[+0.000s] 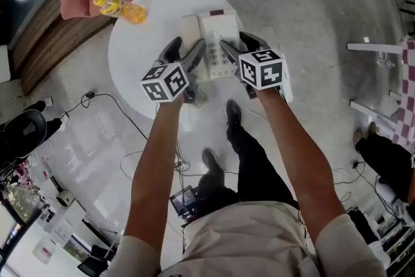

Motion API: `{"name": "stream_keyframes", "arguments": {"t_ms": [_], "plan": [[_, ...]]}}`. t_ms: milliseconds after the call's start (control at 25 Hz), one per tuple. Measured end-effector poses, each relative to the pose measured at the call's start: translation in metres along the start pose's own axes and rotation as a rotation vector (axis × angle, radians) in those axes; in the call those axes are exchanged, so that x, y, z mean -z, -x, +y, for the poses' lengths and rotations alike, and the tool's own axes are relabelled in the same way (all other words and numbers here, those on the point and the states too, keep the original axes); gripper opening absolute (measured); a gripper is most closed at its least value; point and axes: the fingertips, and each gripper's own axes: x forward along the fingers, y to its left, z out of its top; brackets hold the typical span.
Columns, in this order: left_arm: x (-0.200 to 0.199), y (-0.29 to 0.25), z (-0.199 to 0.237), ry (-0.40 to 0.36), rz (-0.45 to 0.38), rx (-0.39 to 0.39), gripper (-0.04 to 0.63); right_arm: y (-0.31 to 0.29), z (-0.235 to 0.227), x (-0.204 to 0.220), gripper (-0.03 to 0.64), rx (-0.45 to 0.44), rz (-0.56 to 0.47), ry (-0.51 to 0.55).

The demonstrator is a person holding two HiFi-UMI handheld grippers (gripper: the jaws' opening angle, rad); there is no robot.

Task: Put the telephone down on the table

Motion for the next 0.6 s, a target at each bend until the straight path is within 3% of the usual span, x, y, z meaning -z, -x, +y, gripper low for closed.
{"name": "stream_keyframes", "arguments": {"t_ms": [360, 520, 600], "plan": [[-0.025, 0.07, -0.008, -0.032, -0.08, -0.004, 0.351, 0.045, 0.002, -0.016, 0.244, 0.12, -0.035, 0.067], [-0.051, 0.116, -0.022, -0.074, -0.143, -0.008, 0.298, 0.08, 0.018, -0.039, 0.204, 0.152, -0.092, 0.111], [-0.066, 0.142, -0.033, -0.097, -0.175, -0.005, 0.246, 0.101, 0.033, -0.052, 0.151, 0.149, -0.131, 0.129]]}}
